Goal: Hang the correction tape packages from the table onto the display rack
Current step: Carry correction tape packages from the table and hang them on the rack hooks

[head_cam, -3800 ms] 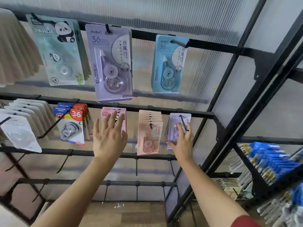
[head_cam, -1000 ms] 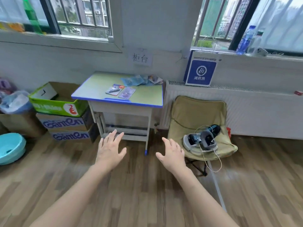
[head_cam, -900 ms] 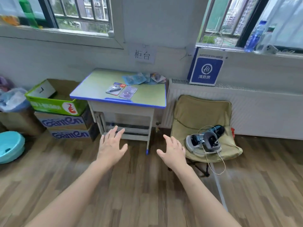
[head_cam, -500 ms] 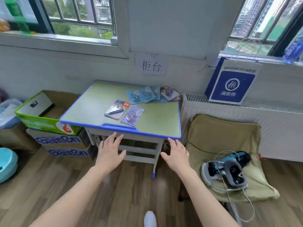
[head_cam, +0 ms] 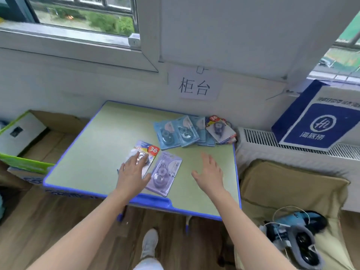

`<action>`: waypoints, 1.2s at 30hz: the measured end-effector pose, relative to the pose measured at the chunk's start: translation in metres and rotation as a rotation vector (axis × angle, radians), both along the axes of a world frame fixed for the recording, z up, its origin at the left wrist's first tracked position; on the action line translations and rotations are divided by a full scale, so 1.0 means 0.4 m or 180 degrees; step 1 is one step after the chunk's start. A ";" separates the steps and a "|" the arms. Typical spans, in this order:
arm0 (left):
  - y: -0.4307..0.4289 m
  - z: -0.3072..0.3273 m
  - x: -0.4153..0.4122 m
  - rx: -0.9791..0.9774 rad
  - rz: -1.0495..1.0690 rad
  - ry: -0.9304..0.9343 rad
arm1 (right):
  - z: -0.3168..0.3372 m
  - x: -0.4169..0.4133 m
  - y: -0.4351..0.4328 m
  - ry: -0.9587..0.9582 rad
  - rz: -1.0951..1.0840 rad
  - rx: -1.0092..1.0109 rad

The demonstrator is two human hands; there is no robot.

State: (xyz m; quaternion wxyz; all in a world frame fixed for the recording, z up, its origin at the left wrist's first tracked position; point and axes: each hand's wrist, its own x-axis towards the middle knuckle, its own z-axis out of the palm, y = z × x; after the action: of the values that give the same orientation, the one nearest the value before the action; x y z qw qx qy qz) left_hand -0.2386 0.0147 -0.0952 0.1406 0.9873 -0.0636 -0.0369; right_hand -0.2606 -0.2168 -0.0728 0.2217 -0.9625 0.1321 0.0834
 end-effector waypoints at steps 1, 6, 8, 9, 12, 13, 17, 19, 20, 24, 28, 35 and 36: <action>0.004 -0.015 0.039 -0.0022 -0.0021 0.0043 | -0.008 0.040 0.006 0.0006 -0.0062 -0.0001; 0.019 -0.097 0.185 0.0213 -0.0241 0.0428 | -0.043 0.221 0.037 -0.0028 -0.0224 -0.0134; 0.031 -0.132 0.215 0.0302 -0.0324 0.0553 | -0.058 0.281 0.049 -0.0031 -0.0201 -0.0206; 0.036 -0.145 0.223 0.0311 -0.0334 0.0634 | -0.065 0.306 0.054 -0.0028 -0.0182 -0.0270; 0.045 -0.165 0.241 0.0212 -0.0300 0.0578 | -0.092 0.371 0.064 -0.0067 -0.0116 -0.0568; 0.045 -0.163 0.253 0.0088 -0.0239 0.0539 | -0.099 0.391 0.067 -0.0071 -0.0075 -0.0621; 0.051 -0.174 0.304 0.0032 -0.0090 0.0601 | -0.127 0.455 0.063 0.0135 0.0174 -0.0687; 0.054 -0.174 0.319 0.0031 -0.0059 0.0645 | -0.143 0.464 0.053 0.0267 0.0184 -0.0672; 0.055 -0.170 0.322 -0.0007 -0.0063 0.0639 | -0.150 0.464 0.047 0.0305 0.0182 -0.0682; 0.055 -0.152 0.322 -0.0357 -0.0021 0.0500 | -0.169 0.455 0.035 0.0276 0.0129 -0.0727; 0.057 -0.161 0.323 -0.0435 -0.0047 0.0444 | -0.171 0.452 0.039 0.0271 -0.0005 -0.0671; 0.060 -0.166 0.329 -0.0602 0.0069 0.0385 | -0.152 0.437 0.056 -0.0001 -0.0283 -0.0597; 0.061 -0.166 0.329 -0.0616 0.0089 0.0382 | -0.150 0.430 0.057 -0.0060 -0.0315 -0.0566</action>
State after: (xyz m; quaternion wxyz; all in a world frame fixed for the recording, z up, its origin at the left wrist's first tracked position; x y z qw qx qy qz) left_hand -0.1069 0.0391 -0.1617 0.2393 0.9660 -0.0445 -0.0877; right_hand -0.0884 -0.1940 -0.1327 0.1405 -0.9714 0.1843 0.0512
